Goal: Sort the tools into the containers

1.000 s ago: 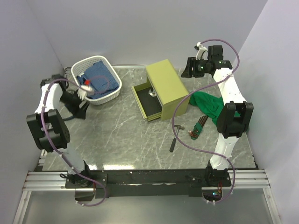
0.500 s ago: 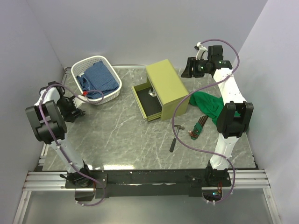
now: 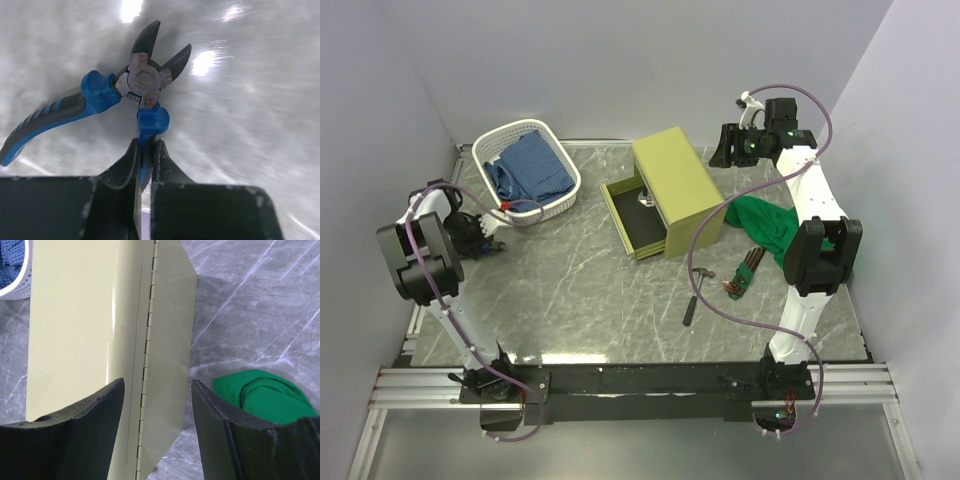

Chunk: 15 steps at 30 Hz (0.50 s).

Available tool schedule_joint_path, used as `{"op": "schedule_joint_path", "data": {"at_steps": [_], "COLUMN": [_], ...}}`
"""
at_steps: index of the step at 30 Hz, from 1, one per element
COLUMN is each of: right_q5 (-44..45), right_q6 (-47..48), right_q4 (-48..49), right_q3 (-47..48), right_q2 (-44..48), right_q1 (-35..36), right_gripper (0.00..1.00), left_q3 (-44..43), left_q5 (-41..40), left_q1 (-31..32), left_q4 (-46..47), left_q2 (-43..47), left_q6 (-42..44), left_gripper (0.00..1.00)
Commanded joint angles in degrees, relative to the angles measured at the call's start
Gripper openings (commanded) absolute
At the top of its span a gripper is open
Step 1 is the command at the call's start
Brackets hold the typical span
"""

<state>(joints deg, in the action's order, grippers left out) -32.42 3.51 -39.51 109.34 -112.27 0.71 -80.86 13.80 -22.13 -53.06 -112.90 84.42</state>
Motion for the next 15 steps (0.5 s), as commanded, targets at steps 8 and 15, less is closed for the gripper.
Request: {"op": "schedule_joint_path", "data": {"at_steps": [8,15], "right_q5": [0.26,1.22], "right_q6": [1.06,1.41], "right_q4": [0.57,0.4], "right_q3": [1.92,2.81], "right_q2": [1.44,1.52], "right_q1": [-0.27,-0.27], "right_gripper": [0.64,0.64], "left_q3": [-7.72,-10.45], "left_q5": [15.01,20.56], "left_q1": [18.33,29.94], "left_q4": [-19.91,-2.7], "left_q2": [19.65,16.58], "left_q6": [5.41,-4.25], "left_gripper": [0.01,0.01]}}
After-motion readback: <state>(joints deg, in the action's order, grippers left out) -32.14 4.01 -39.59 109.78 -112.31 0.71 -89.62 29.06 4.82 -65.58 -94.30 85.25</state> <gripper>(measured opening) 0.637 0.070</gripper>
